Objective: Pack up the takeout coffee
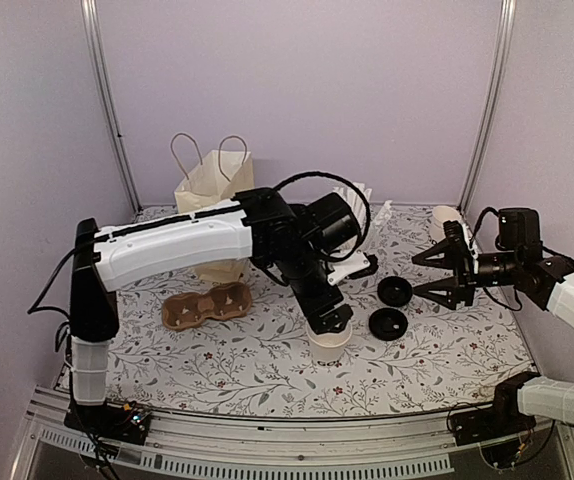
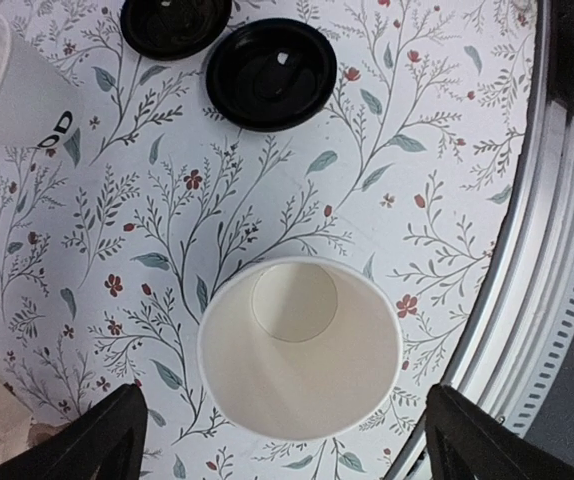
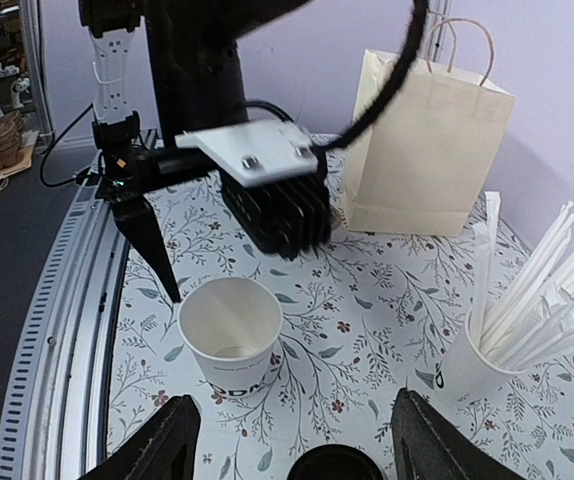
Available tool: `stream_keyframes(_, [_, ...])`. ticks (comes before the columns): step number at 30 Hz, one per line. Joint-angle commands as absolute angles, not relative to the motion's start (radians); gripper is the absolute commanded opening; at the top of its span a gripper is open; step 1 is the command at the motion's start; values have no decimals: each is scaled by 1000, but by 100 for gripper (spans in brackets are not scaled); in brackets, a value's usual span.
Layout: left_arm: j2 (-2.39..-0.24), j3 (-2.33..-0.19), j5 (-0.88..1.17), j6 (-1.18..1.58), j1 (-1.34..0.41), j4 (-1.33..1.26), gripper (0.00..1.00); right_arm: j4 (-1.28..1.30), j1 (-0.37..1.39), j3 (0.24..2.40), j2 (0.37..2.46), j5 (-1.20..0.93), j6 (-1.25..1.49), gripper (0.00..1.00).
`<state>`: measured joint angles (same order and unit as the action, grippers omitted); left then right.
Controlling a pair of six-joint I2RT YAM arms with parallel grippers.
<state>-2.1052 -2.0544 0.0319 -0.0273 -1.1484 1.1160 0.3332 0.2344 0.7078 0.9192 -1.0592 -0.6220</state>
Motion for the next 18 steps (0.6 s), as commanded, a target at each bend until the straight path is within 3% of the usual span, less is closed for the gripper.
stream_keyframes(1, [-1903, -1898, -48, -14, -1153, 975, 100, 378, 232, 759, 970, -894, -643, 66])
stream_keyframes(5, [-1754, -1660, -85, 15, -1106, 793, 100, 499, 257, 817, 1067, -811, -700, 56])
stream_keyframes(11, [-1580, -1347, -78, 80, -1035, 506, 100, 558, 419, 791, 1168, -526, -832, 41])
stream_keyframes(18, [-1429, -1113, -45, 144, -1032, 274, 100, 558, 521, 733, 1281, -355, -964, 37])
